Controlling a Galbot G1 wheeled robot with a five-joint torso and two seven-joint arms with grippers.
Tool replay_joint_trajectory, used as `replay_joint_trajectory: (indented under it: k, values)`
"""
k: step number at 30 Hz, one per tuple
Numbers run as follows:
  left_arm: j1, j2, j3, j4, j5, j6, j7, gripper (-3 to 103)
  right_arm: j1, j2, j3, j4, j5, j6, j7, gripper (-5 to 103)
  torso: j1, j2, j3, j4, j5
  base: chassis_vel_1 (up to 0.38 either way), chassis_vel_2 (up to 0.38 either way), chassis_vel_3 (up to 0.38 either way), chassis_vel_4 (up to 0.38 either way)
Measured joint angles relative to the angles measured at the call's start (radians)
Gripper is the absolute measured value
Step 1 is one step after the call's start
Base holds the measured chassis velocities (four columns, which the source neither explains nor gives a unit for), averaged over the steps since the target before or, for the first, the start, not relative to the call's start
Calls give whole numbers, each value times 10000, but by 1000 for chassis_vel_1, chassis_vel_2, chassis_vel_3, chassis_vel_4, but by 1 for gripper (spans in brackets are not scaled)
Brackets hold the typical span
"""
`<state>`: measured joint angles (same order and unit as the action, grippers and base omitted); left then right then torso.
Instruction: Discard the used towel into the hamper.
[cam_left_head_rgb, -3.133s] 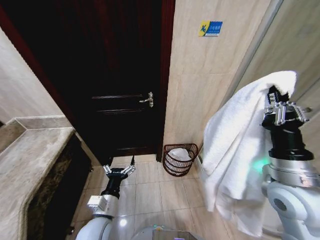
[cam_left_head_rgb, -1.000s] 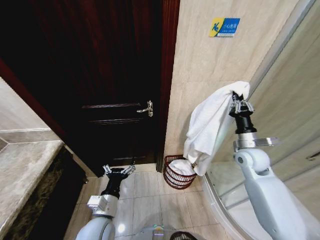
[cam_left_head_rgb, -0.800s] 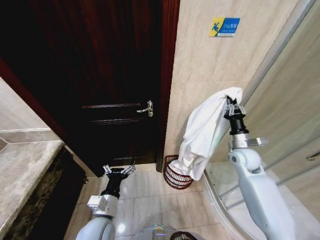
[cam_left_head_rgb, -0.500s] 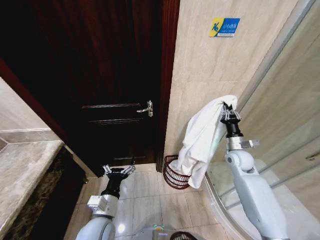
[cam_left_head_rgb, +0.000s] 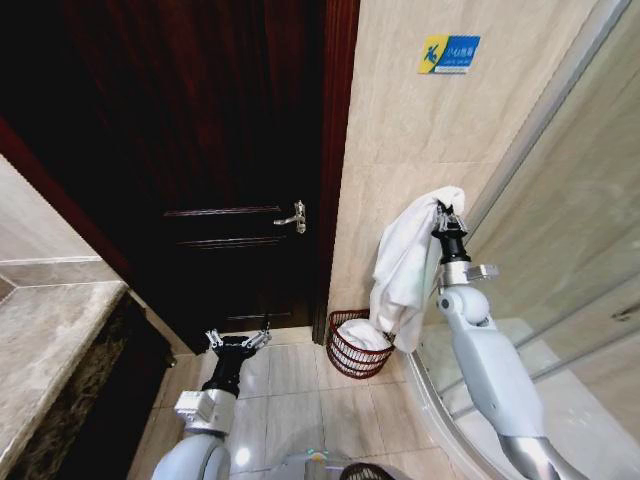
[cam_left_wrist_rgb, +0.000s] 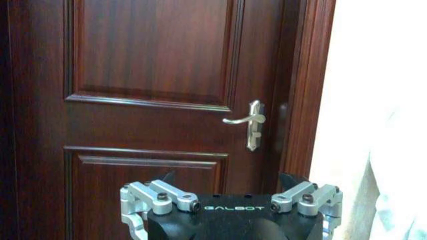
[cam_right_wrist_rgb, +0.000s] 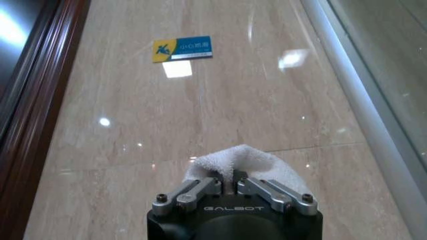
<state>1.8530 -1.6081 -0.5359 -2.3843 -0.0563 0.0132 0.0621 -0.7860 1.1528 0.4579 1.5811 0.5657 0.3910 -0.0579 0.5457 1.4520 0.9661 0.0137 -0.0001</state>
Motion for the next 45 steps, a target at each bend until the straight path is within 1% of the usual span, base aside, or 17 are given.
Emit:
replay_joint_trajectory:
  k: [3,11,22,28,29,31,32,34,35,36,38,39,41,42,45]
  values:
    - [0,0,0,0,0,0,0,100,-114,95,-28,56,-139,116,72,8,0,0,0,-1,1,0,0,0,0]
    - [0,0,0,0,0,0,0,100,-491,138,72,355,-404,156,-58,8,-2,0,-1,-1,1,0,0,0,0]
    - [1,0,0,0,0,0,0,100,-1033,277,292,898,-632,214,-20,8,-5,2,-2,0,1,-24,17,23,-19]
    - [1,0,0,0,0,0,0,100,-1596,467,532,1242,-1007,546,146,8,-4,1,-2,0,2,-157,136,155,-143]
    - [0,1,0,0,0,0,0,100,-1768,571,611,1344,-1150,659,157,8,6,-1,0,-4,-6,-140,141,141,-116]
    - [-1,0,1,0,0,0,0,100,-1889,679,656,1383,-1203,717,167,8,15,-3,3,-2,-3,-131,148,141,-116]
    - [-1,0,0,0,0,0,0,100,-1948,737,668,1395,-1224,738,172,8,17,-5,4,-1,5,-131,148,141,-83]
    - [-1,0,0,-1,0,0,0,100,-2285,1135,720,1417,-1368,869,274,8,10,-4,3,1,4,-78,81,44,18]
    - [-1,0,0,0,0,0,0,100,-2438,1308,743,1438,-1433,931,314,8,7,-4,2,0,-5,-27,54,-3,-21]
    - [-1,0,0,0,0,0,0,100,-2438,1308,743,1438,-1433,931,314,8,7,-4,2,0,-5,-27,54,-3,-21]
    - [1,0,0,0,0,0,0,100,-2717,1601,768,1419,-1495,1105,317,8,-4,-1,-1,-1,2,0,0,0,0]
    - [1,0,0,0,0,0,0,100,-2808,1718,788,1312,-1489,1276,270,8,-9,2,-3,-2,-2,51,-34,-45,26]
    - [1,0,0,0,0,0,0,100,-2874,1810,807,1158,-1438,1394,194,8,-11,4,-5,-2,-3,50,-56,-45,31]
    - [2,0,0,0,0,0,0,100,-2947,1891,812,934,-1276,1463,107,8,-11,4,-4,-2,1,0,0,0,0]
    - [2,0,0,-1,0,0,0,100,-3005,1938,810,698,-1059,1518,11,8,-10,4,-3,-2,2,0,0,0,0]
